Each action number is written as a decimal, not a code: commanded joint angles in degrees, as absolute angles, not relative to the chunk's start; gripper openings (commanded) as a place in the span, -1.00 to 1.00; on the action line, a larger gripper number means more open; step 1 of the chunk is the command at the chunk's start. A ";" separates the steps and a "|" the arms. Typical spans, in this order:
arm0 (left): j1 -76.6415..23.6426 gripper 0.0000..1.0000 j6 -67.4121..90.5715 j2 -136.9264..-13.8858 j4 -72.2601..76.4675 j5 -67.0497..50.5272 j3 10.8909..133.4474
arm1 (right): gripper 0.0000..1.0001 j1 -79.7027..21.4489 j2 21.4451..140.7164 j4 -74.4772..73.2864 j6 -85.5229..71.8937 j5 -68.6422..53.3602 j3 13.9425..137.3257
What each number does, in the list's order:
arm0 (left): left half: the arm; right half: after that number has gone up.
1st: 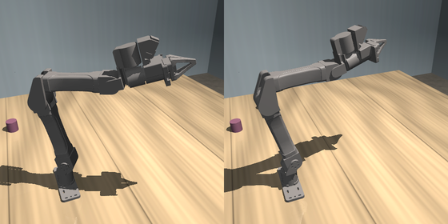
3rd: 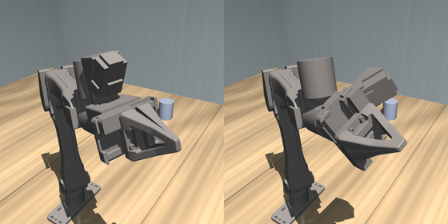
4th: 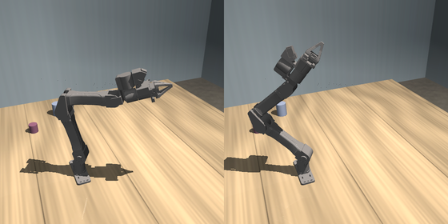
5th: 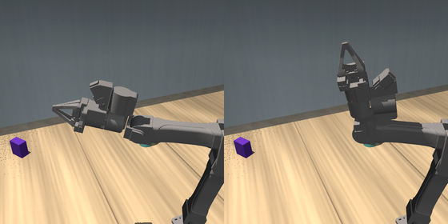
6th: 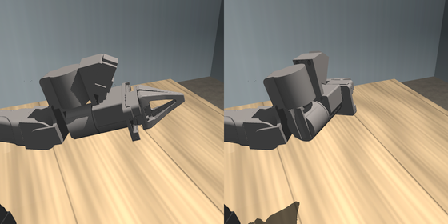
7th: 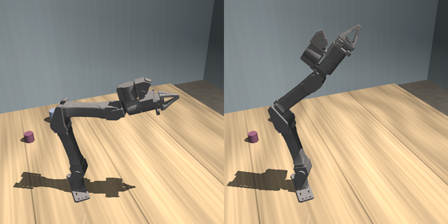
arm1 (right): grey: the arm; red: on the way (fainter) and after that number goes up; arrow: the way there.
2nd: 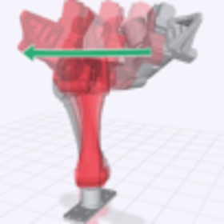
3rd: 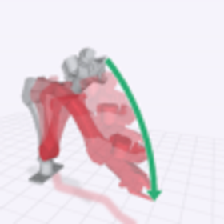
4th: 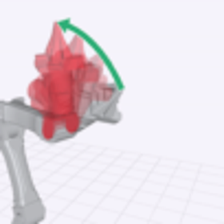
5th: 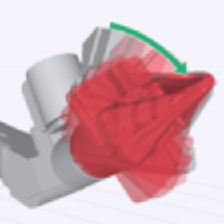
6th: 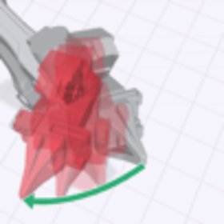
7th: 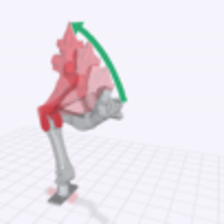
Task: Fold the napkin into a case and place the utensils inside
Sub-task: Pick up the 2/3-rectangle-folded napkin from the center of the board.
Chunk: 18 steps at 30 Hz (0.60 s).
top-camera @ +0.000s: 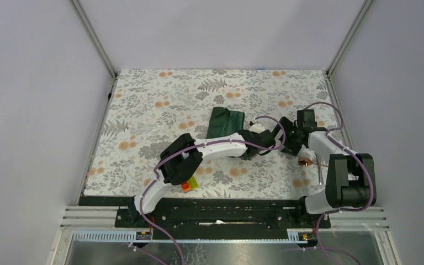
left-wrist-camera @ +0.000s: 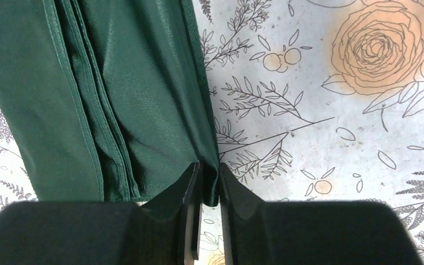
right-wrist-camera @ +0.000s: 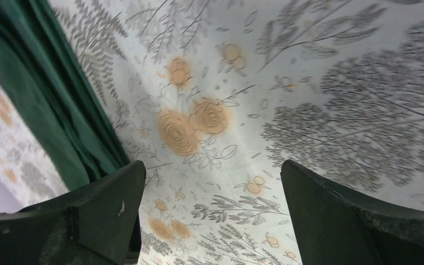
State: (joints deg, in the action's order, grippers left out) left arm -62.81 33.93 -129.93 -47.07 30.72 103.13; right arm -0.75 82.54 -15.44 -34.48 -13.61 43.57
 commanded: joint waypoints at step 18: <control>-57.77 -1.00 34.11 -118.10 -42.52 19.10 96.82 | 0.99 -9.26 104.41 25.21 -32.02 -43.83 43.86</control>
